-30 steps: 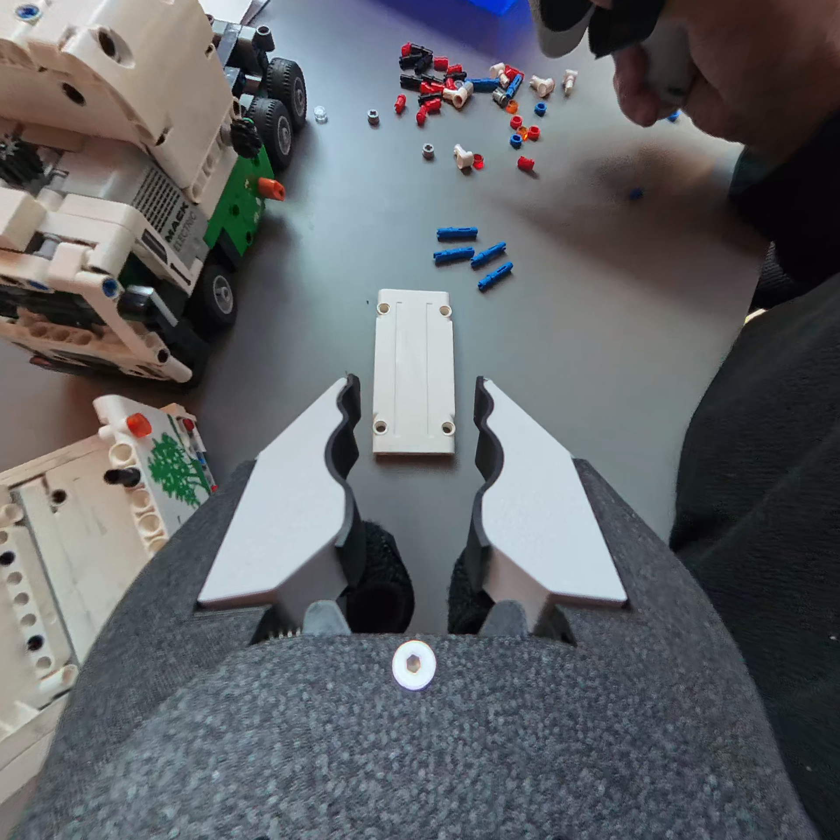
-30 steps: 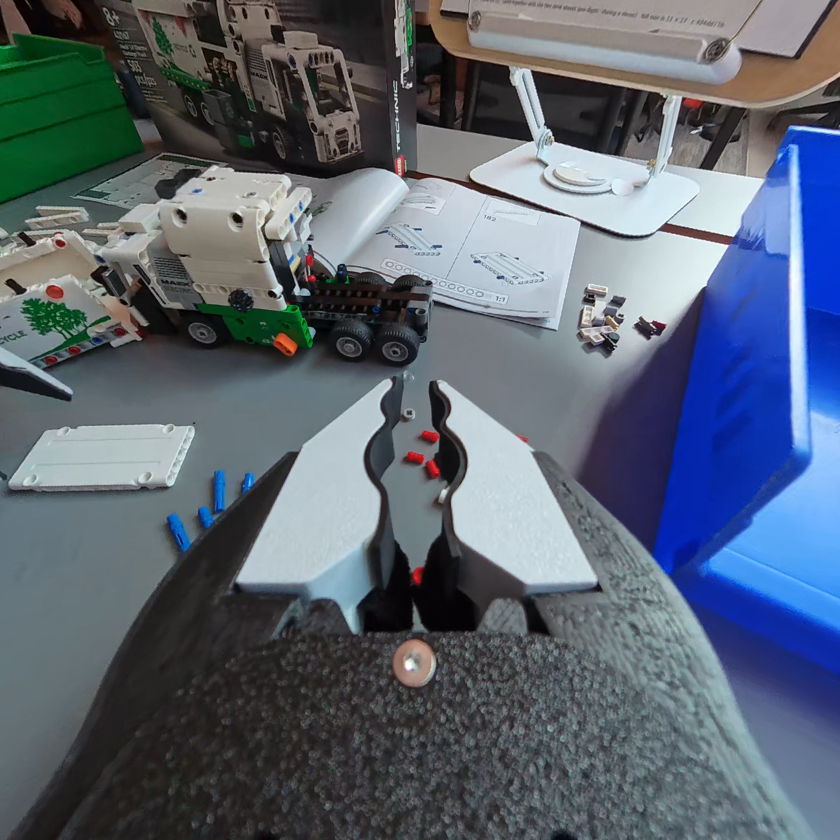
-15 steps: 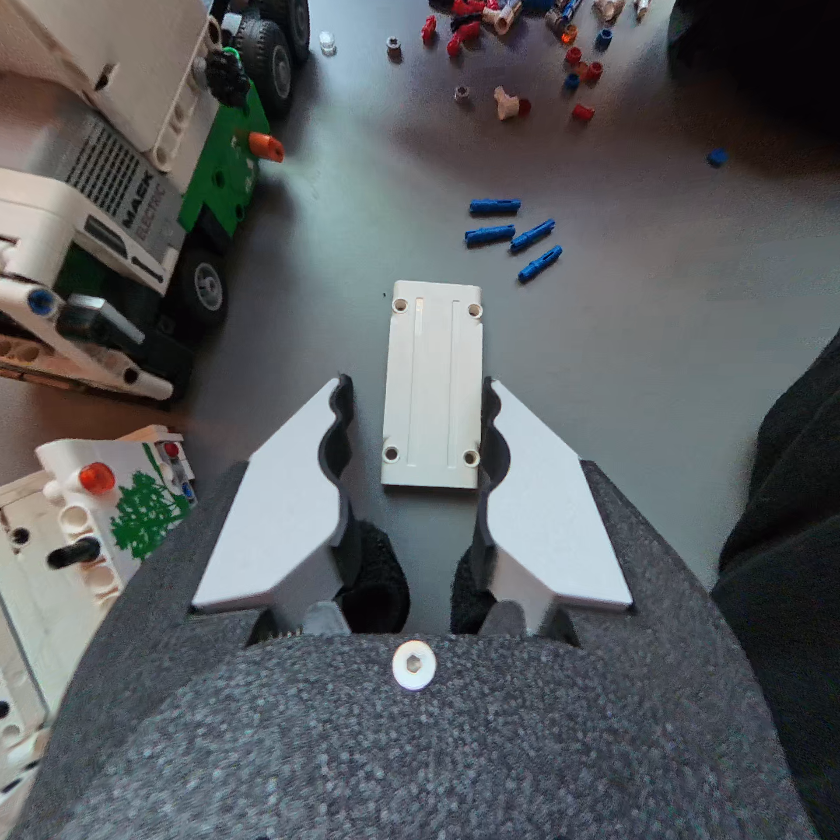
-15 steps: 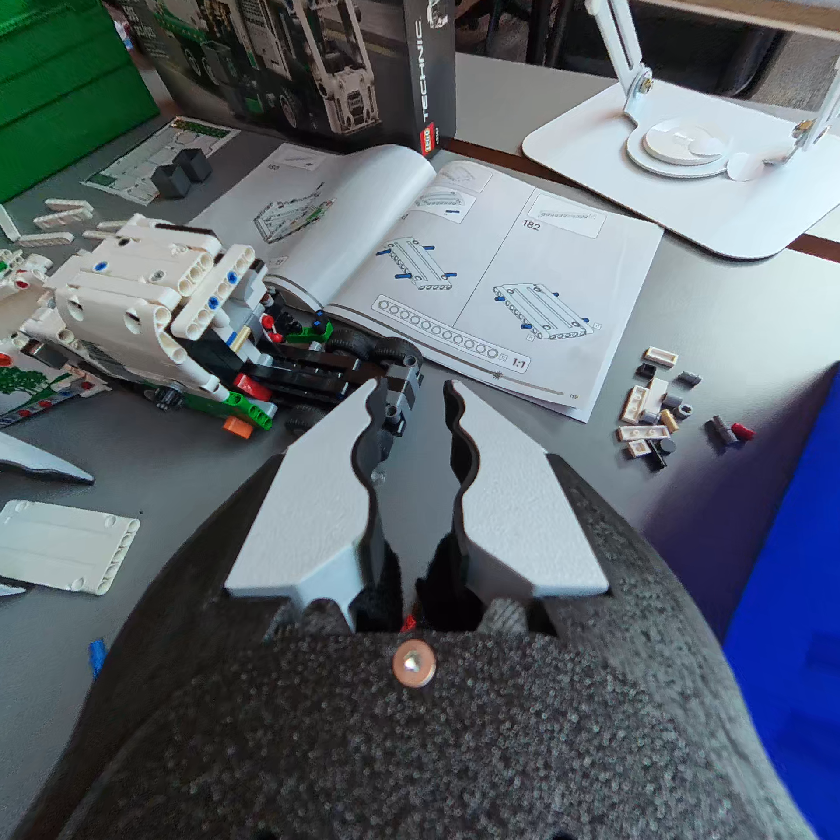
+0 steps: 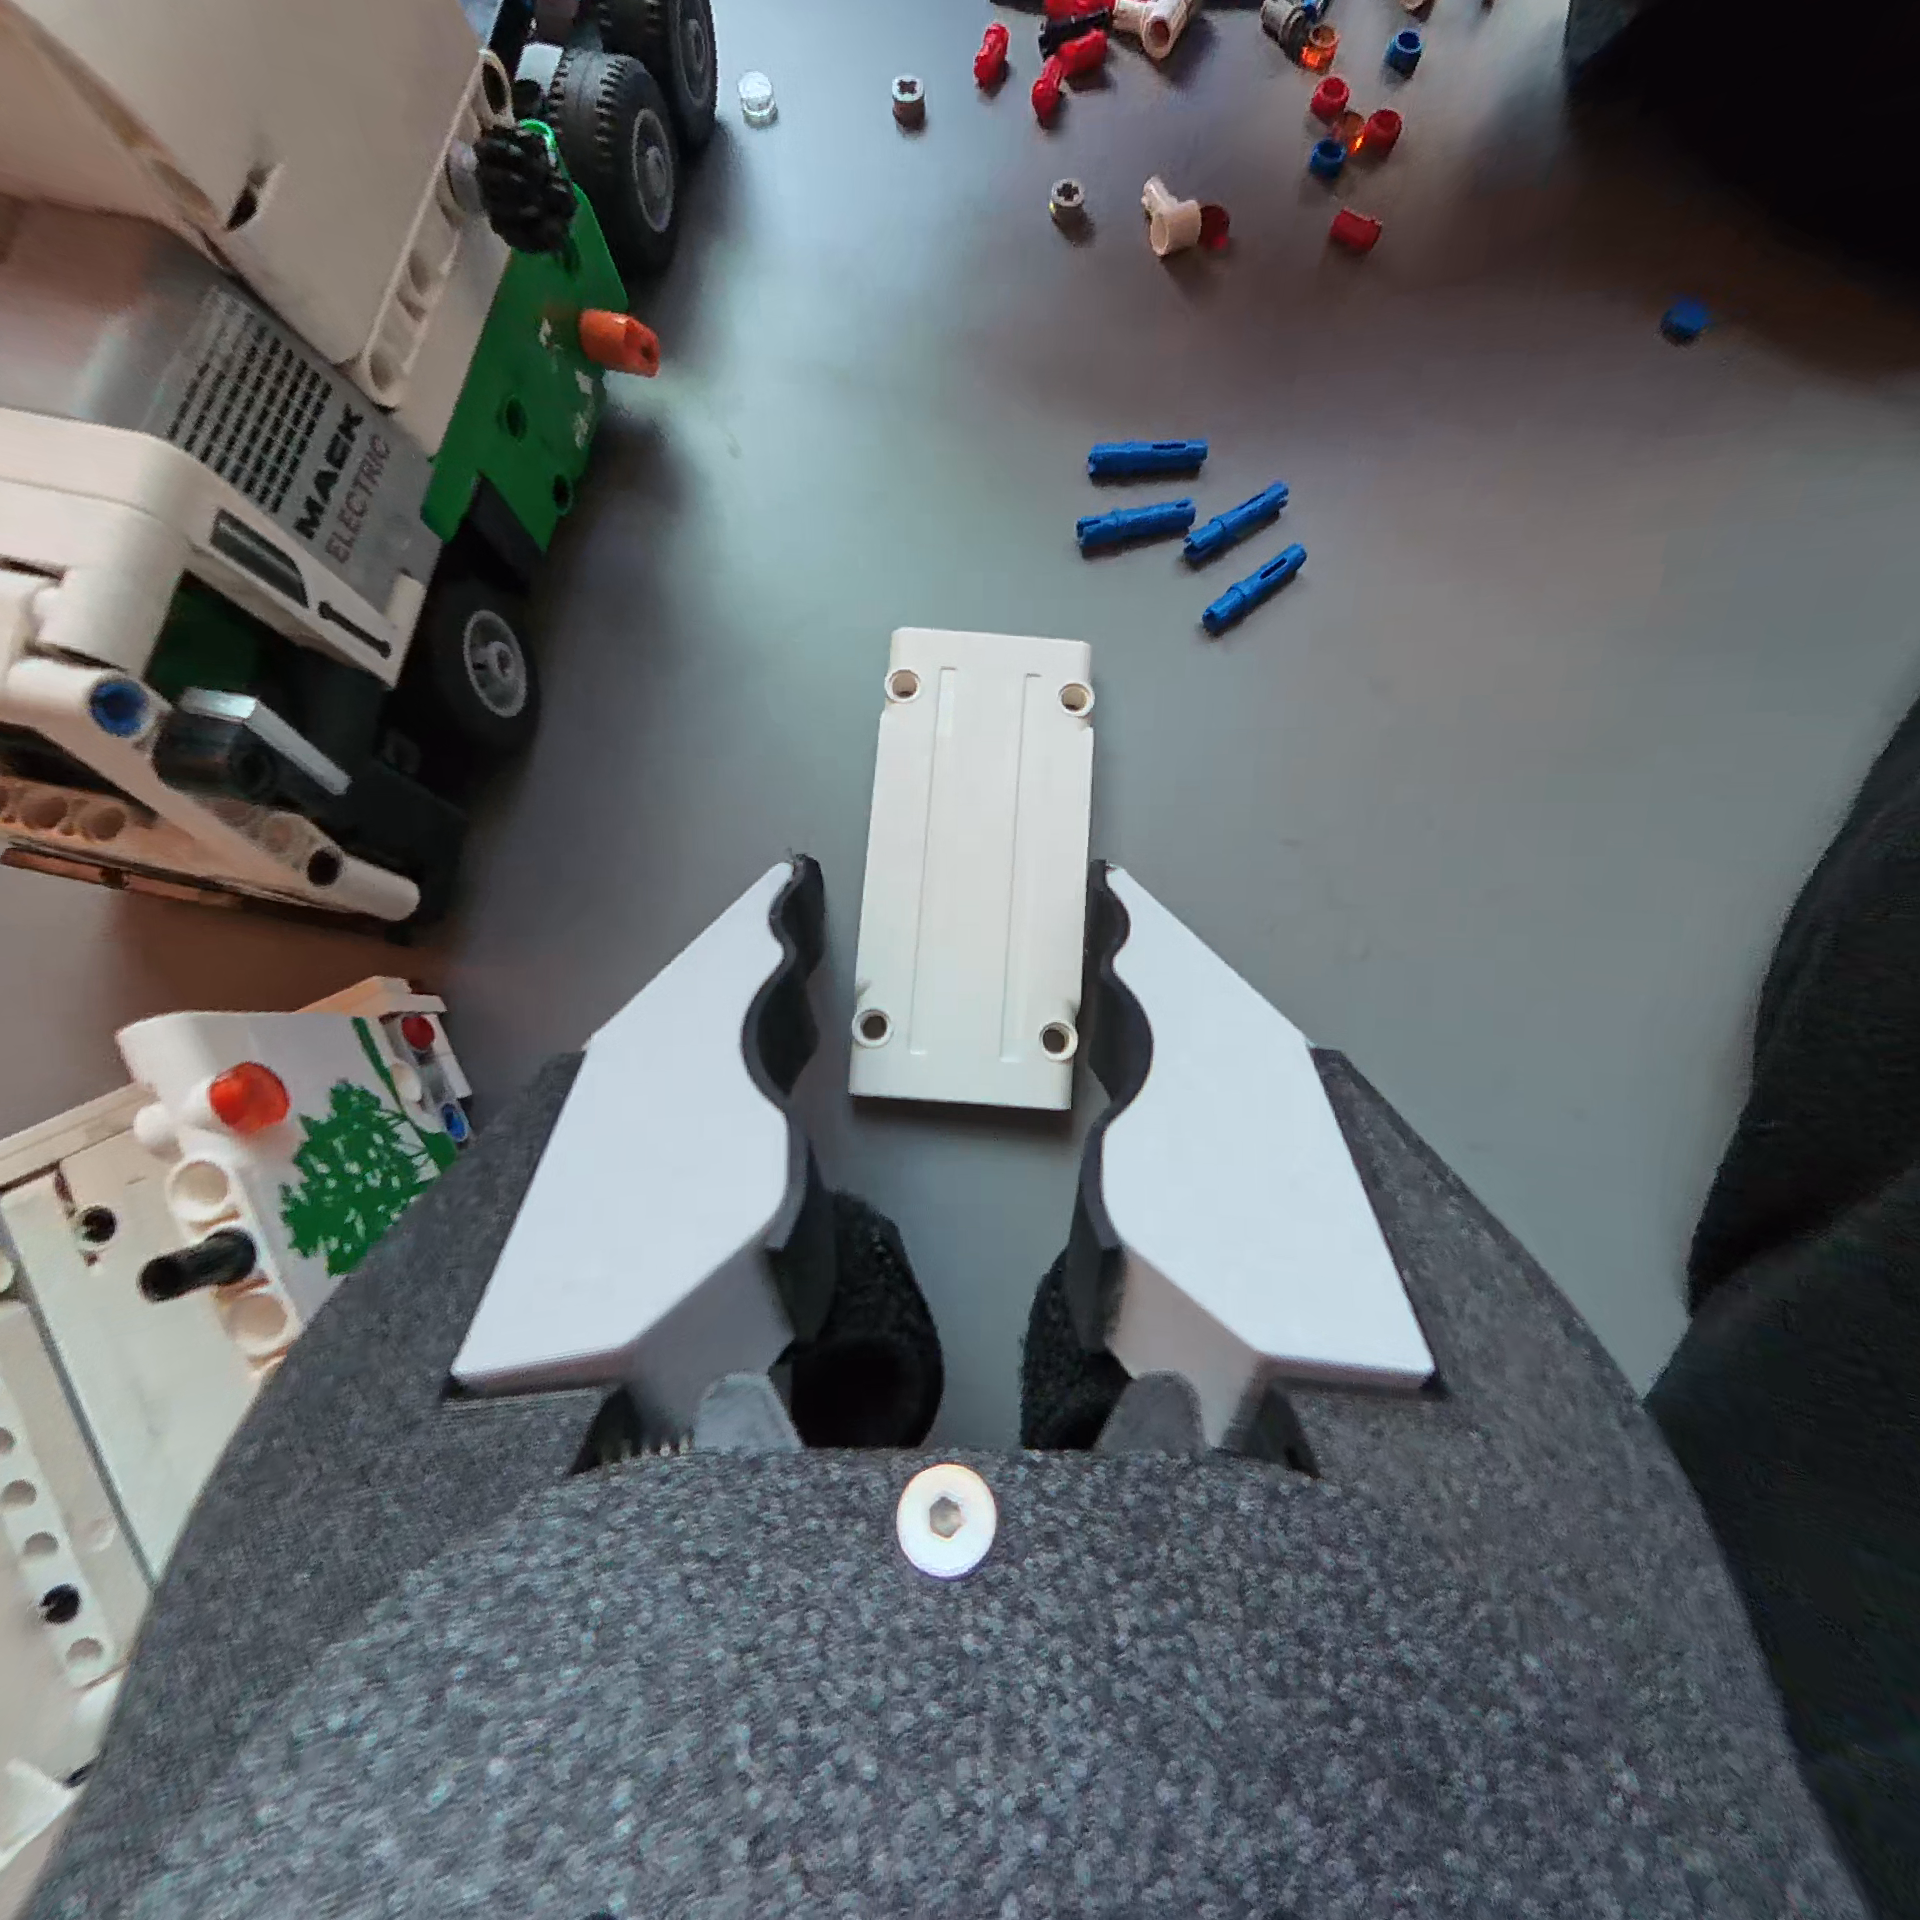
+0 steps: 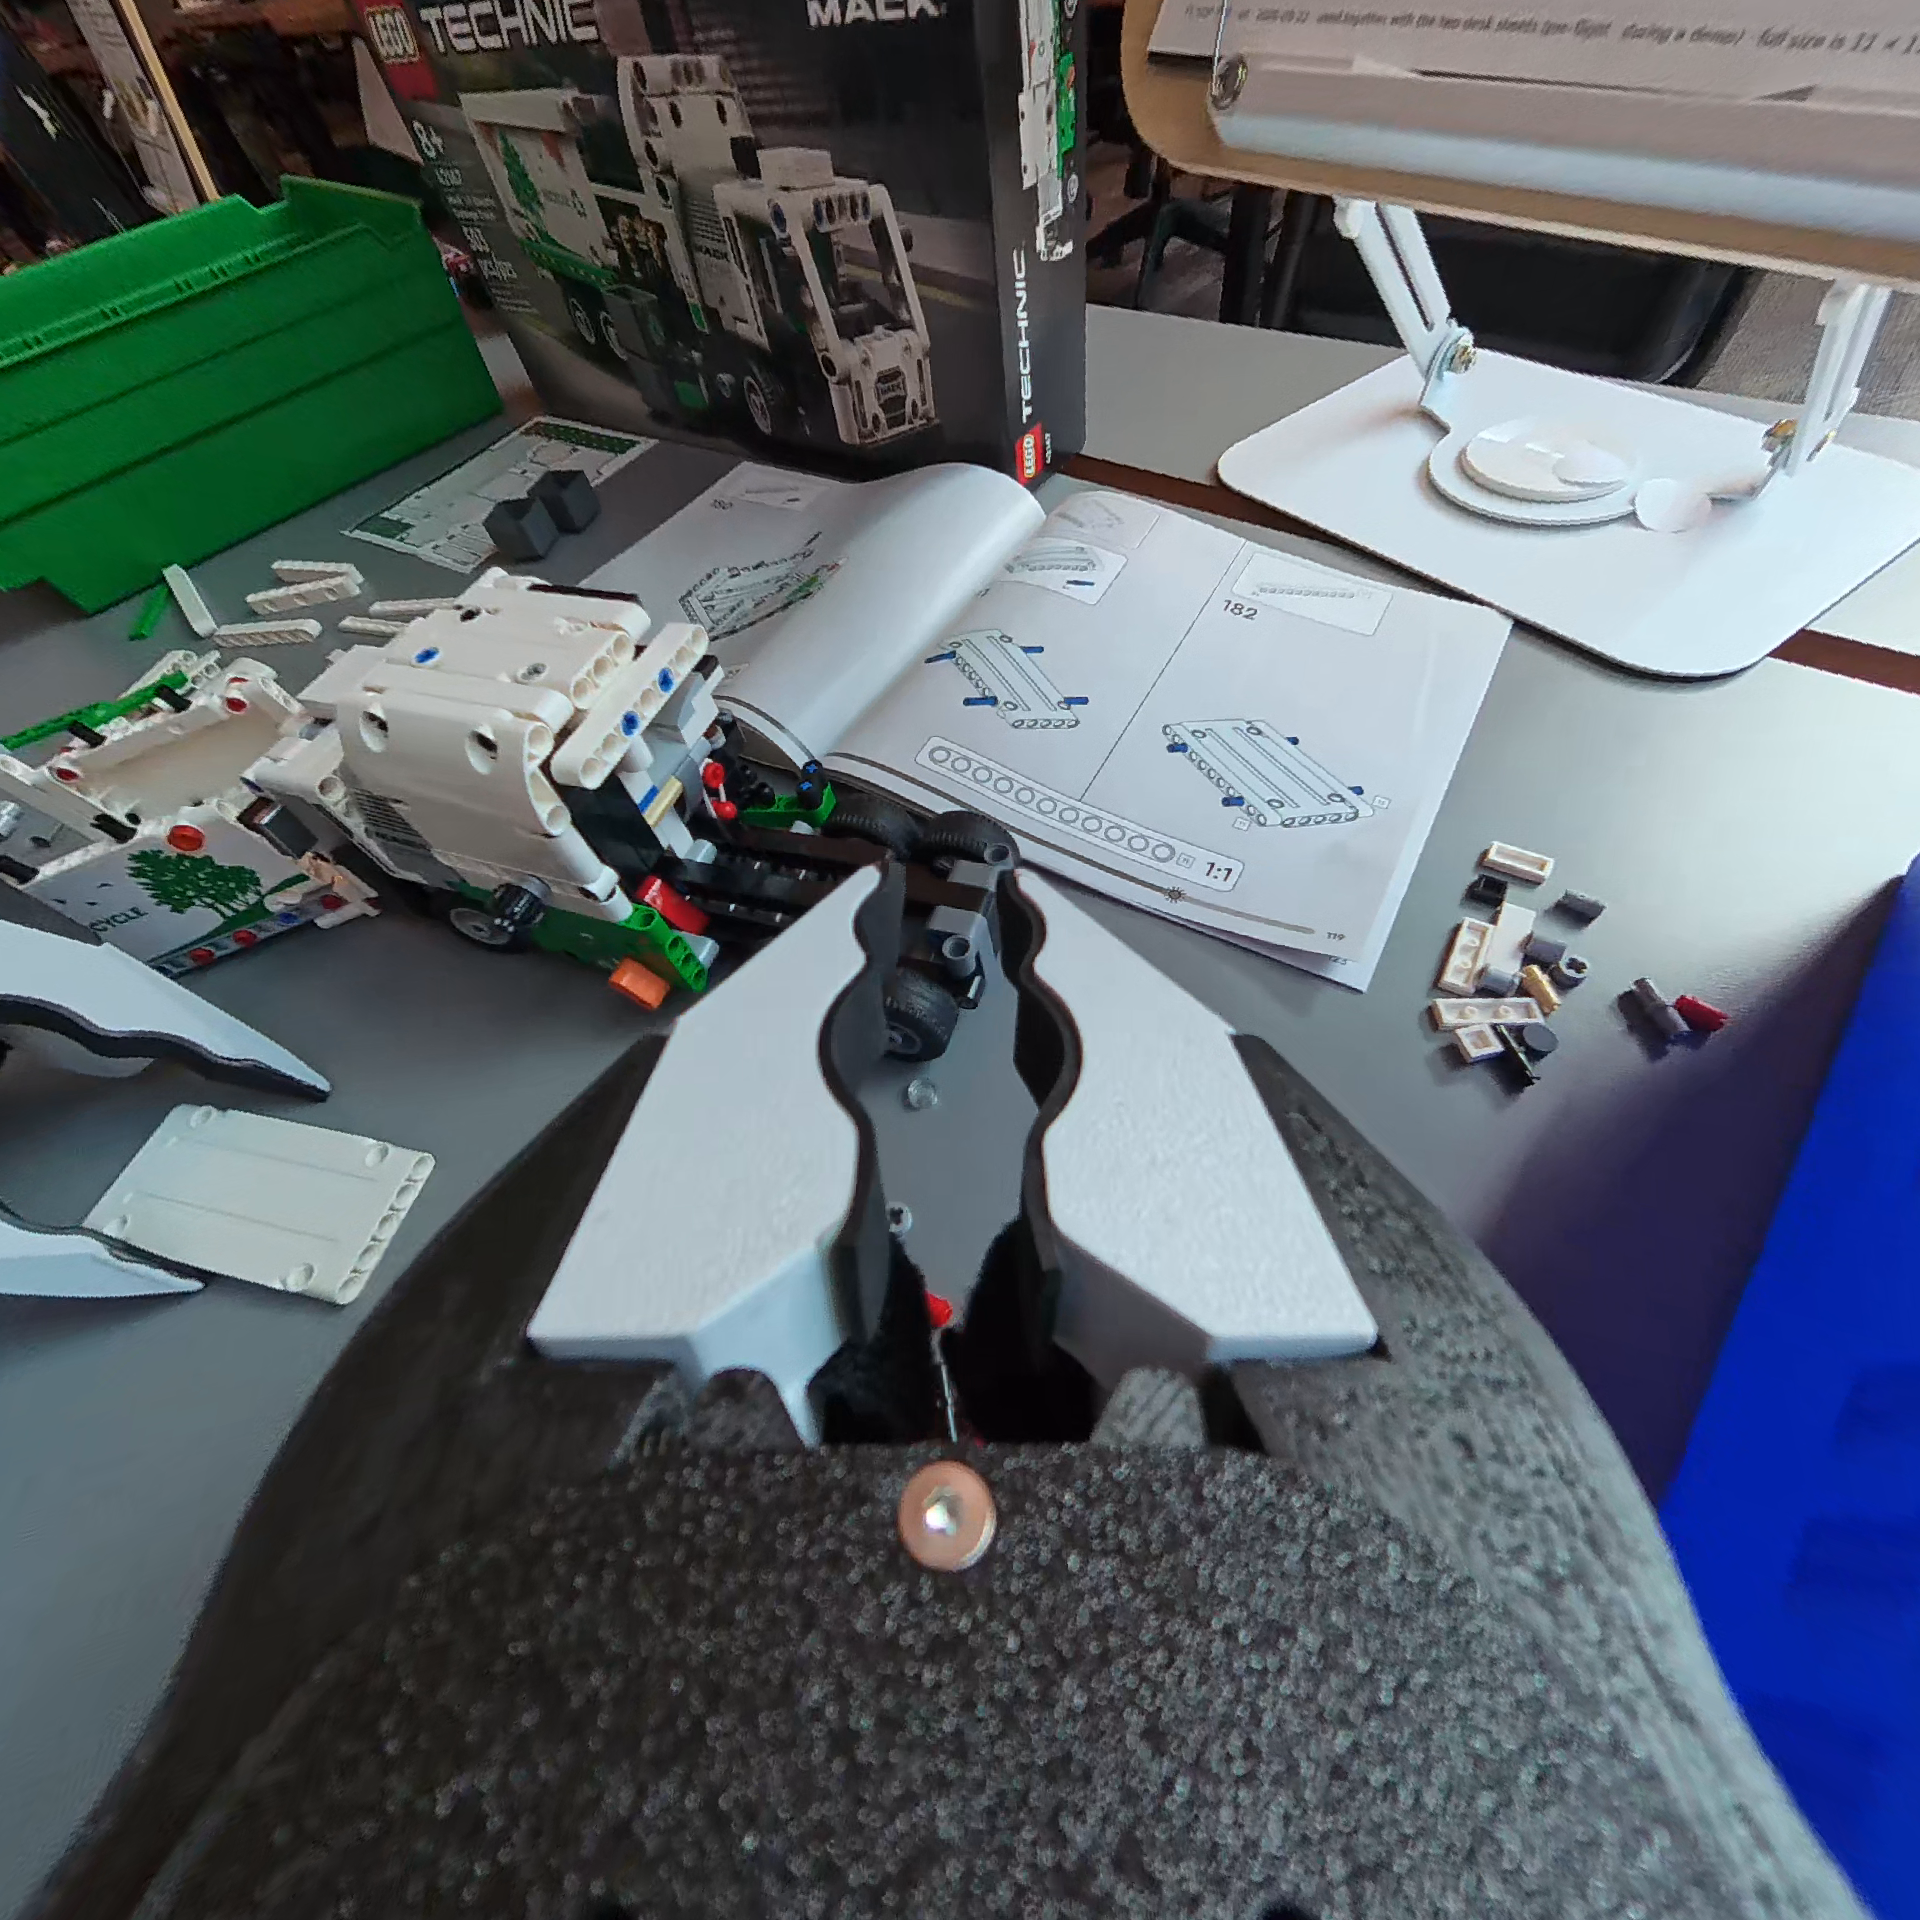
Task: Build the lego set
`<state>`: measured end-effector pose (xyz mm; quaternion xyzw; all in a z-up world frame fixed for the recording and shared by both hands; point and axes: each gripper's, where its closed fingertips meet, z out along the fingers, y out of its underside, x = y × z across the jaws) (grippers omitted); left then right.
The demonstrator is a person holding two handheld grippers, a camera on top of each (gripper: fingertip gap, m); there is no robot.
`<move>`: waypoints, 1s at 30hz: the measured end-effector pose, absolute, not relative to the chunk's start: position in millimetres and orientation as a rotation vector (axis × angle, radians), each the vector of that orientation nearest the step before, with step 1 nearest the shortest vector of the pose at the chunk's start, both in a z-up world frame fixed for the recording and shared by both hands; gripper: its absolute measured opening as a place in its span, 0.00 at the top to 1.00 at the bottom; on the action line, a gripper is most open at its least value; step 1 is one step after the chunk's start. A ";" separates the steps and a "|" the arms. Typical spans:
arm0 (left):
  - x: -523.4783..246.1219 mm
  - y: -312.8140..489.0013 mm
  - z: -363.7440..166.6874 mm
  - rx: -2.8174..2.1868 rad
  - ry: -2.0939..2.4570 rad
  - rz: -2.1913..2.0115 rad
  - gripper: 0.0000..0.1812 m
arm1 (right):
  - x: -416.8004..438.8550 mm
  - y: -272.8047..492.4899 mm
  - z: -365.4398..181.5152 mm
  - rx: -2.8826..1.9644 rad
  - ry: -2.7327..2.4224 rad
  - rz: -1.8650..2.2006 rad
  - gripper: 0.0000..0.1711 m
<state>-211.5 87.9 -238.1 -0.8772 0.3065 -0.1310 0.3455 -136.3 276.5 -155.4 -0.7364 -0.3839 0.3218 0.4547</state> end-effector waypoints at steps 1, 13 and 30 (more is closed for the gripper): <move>-211.3 88.1 -238.1 -2.278 0.789 -0.339 0.73 | -136.6 276.2 -157.8 -1.824 -0.956 0.786 0.90; -214.1 87.7 -237.8 -2.276 0.770 -0.326 0.78 | -144.2 269.6 -179.8 -1.880 -1.071 0.708 0.89; -217.5 82.1 -237.4 -2.282 0.703 -0.287 0.78 | -144.6 267.5 -179.0 -1.869 -1.094 0.686 0.90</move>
